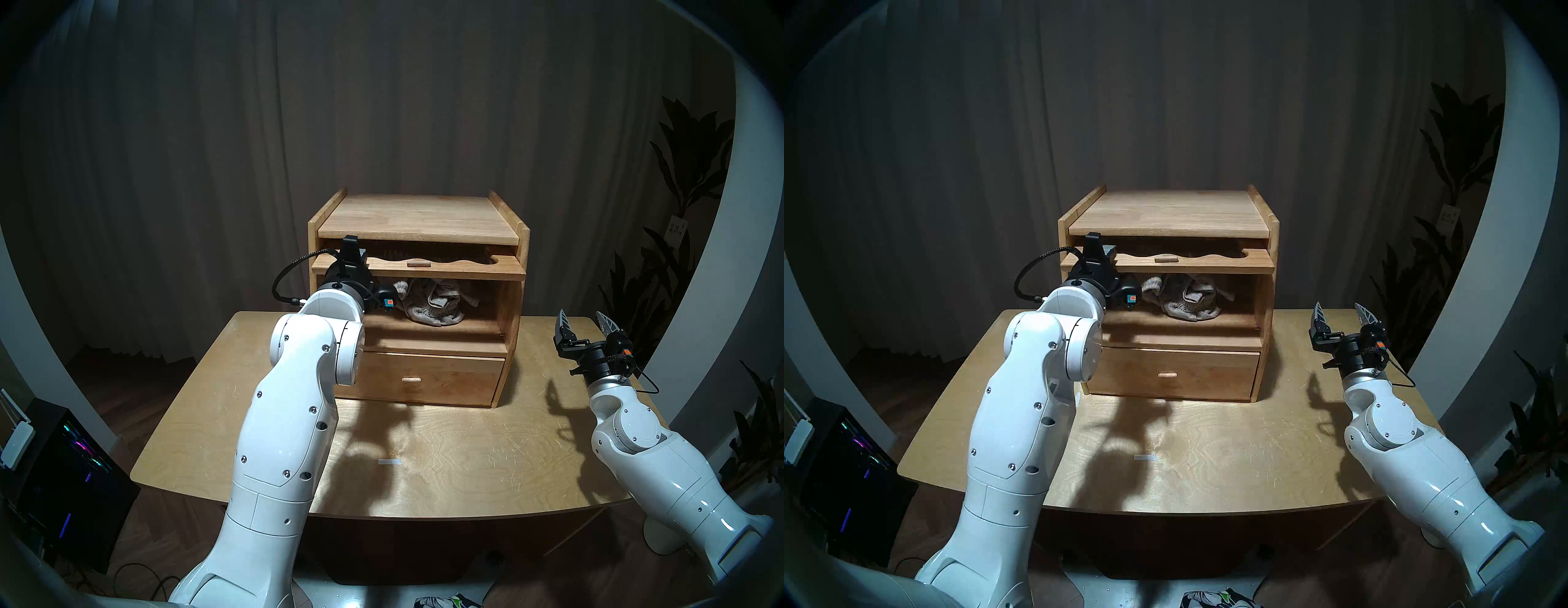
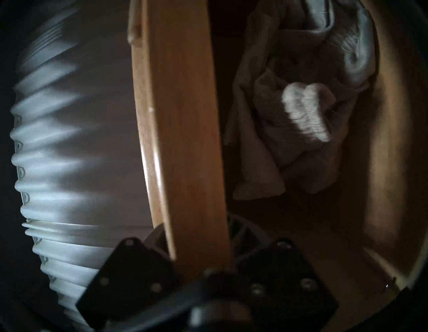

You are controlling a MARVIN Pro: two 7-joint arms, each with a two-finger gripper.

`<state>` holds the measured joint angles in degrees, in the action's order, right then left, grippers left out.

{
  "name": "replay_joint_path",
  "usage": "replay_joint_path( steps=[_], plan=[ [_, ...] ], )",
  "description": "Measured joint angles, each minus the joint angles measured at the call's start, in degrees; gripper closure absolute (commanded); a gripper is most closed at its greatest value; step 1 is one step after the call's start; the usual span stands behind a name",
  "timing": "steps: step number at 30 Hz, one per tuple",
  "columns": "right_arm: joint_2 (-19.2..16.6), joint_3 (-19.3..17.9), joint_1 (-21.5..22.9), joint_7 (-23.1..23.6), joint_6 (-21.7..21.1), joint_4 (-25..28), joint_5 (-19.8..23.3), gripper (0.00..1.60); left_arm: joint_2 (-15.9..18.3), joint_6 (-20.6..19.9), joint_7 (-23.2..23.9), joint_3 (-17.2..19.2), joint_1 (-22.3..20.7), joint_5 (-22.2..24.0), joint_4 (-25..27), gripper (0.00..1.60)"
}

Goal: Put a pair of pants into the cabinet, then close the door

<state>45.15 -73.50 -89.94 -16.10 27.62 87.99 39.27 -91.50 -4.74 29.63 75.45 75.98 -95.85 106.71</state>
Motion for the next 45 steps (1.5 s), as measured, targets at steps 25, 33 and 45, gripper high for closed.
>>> replay_joint_path(
  steps=[25,33,45],
  plan=[
    [0.0,0.0,-0.01,0.0,0.03,0.01,0.03,0.0,0.06,-4.49,-5.3,-1.21,9.68,-0.85,7.9,1.6],
    [0.0,-0.01,-0.01,0.0,0.05,0.02,0.04,0.0,-0.85,-5.77,-4.29,-1.19,9.01,-1.42,7.26,1.6],
    [0.0,-0.01,-0.01,0.0,0.06,0.03,0.04,0.0,1.42,-9.5,-5.02,-5.77,13.18,-5.47,11.42,1.6]
  ],
)
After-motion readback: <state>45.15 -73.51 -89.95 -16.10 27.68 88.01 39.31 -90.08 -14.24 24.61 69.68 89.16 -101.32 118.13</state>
